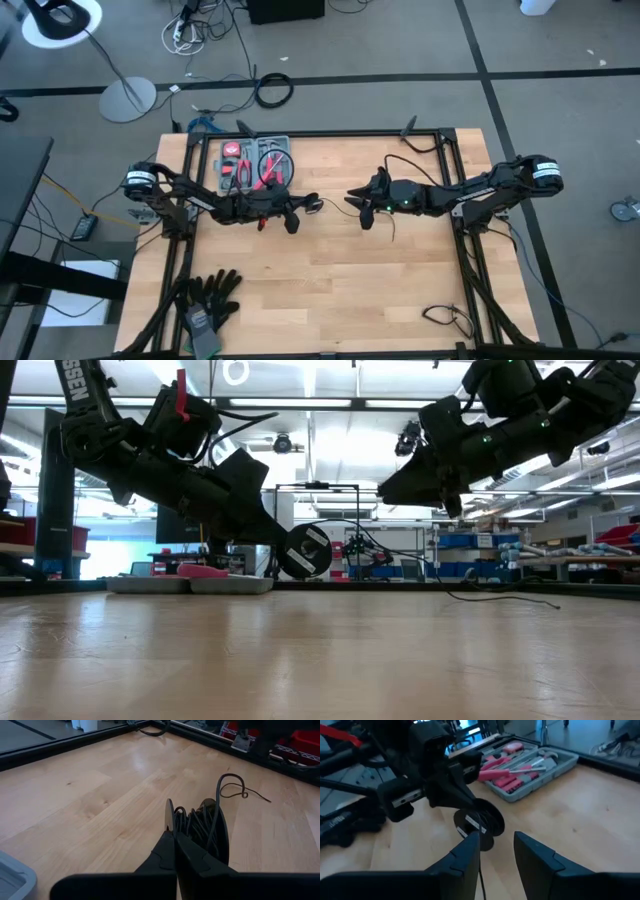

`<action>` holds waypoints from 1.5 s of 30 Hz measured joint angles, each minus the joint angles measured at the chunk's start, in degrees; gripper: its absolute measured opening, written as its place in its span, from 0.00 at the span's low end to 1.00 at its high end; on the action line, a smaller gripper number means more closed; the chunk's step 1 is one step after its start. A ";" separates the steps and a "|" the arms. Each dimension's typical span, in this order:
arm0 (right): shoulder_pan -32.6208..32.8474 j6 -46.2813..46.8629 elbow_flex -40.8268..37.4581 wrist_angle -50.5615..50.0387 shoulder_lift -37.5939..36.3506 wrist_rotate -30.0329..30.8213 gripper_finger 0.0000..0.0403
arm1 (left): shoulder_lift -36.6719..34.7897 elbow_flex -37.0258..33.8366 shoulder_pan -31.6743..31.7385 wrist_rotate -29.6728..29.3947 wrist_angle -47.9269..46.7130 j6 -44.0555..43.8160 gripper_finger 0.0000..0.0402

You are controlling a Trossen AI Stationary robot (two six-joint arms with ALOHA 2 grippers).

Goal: Coil cords
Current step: Coil the black wire onto the spool

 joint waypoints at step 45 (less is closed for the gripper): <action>7.35 -3.05 18.67 -27.39 16.74 14.41 0.23 | 0.00 0.02 0.09 0.00 0.01 1.38 0.00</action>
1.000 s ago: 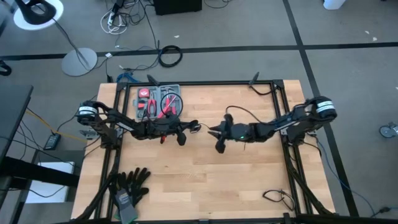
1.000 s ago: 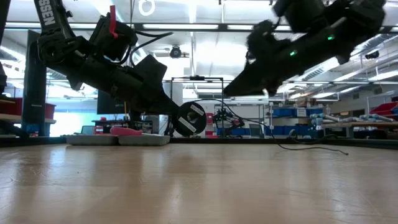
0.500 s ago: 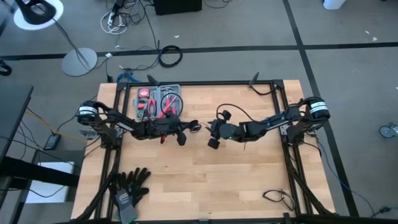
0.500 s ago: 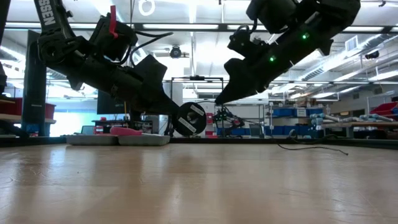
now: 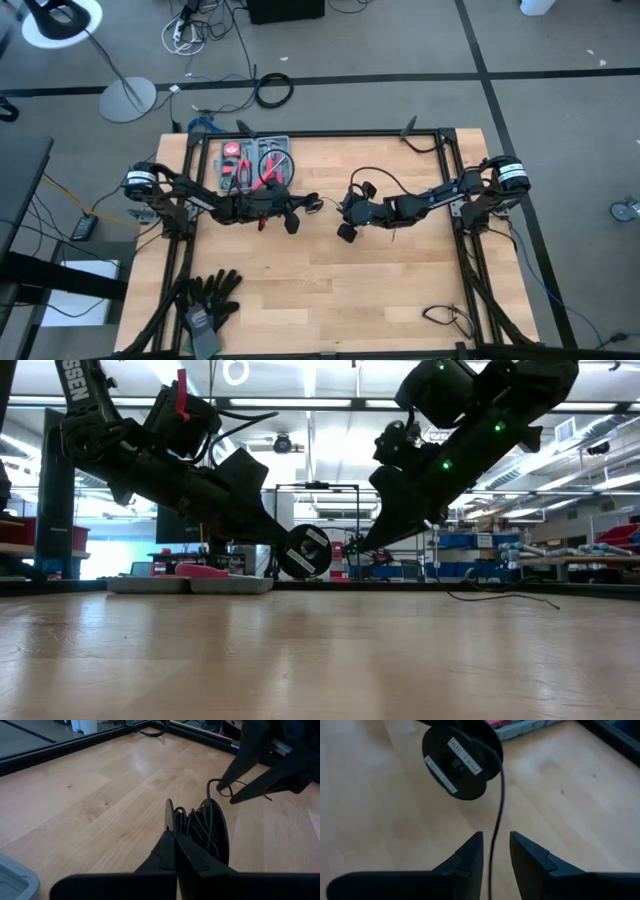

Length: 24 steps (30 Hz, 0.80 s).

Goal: Coil cords
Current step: Coil the black wire onto the spool

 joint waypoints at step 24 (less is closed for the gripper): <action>-0.67 7.11 0.00 -5.42 0.59 -0.78 0.00 | 0.00 0.00 -0.04 4.26 4.70 -1.42 0.00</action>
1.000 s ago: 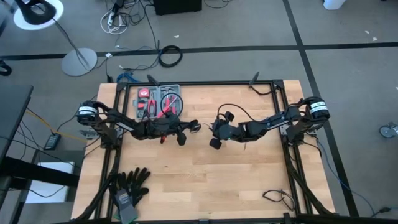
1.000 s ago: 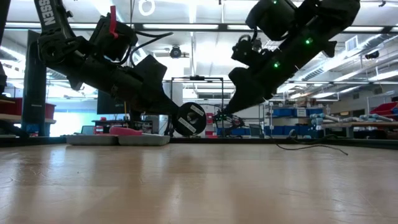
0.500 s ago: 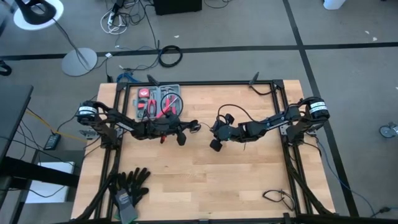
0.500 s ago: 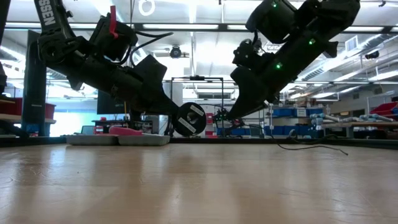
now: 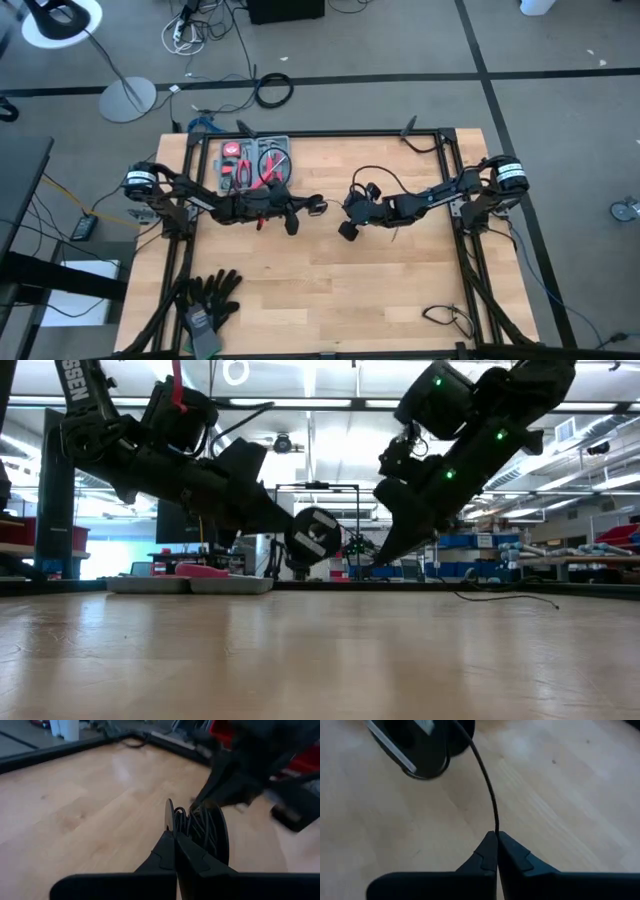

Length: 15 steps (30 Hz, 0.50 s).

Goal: Coil cords
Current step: Coil the black wire onto the spool

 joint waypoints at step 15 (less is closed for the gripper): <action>2.82 -2.55 7.24 18.11 18.42 -7.97 0.00 | 0.00 -0.07 0.79 -5.24 -1.81 -4.75 0.00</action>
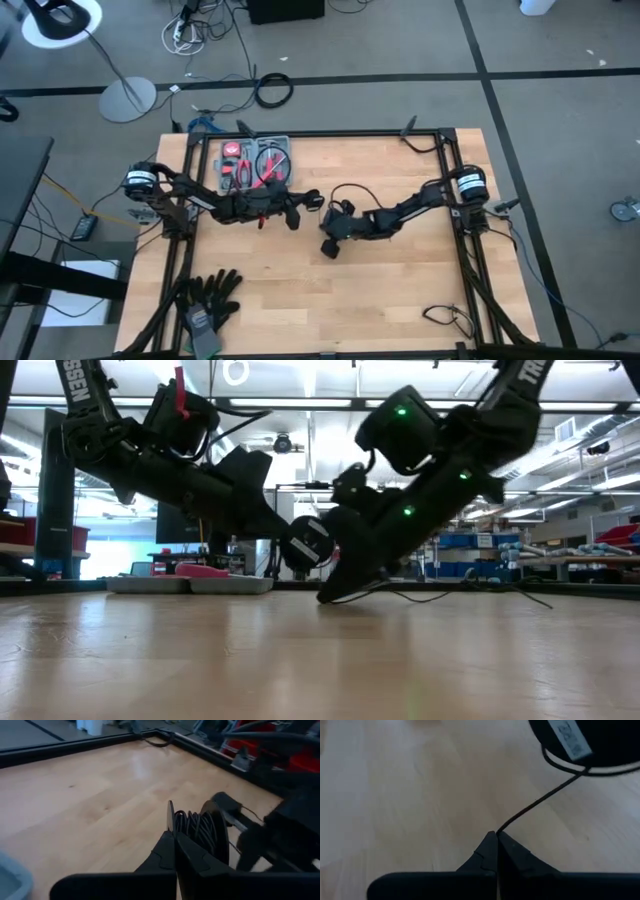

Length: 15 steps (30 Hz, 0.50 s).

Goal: Coil cords
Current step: Coil the black wire onto the spool

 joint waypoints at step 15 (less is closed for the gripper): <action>1.57 4.59 1.81 -23.00 -4.99 4.14 0.00 | -1.46 -0.07 2.49 0.67 -2.54 0.34 0.00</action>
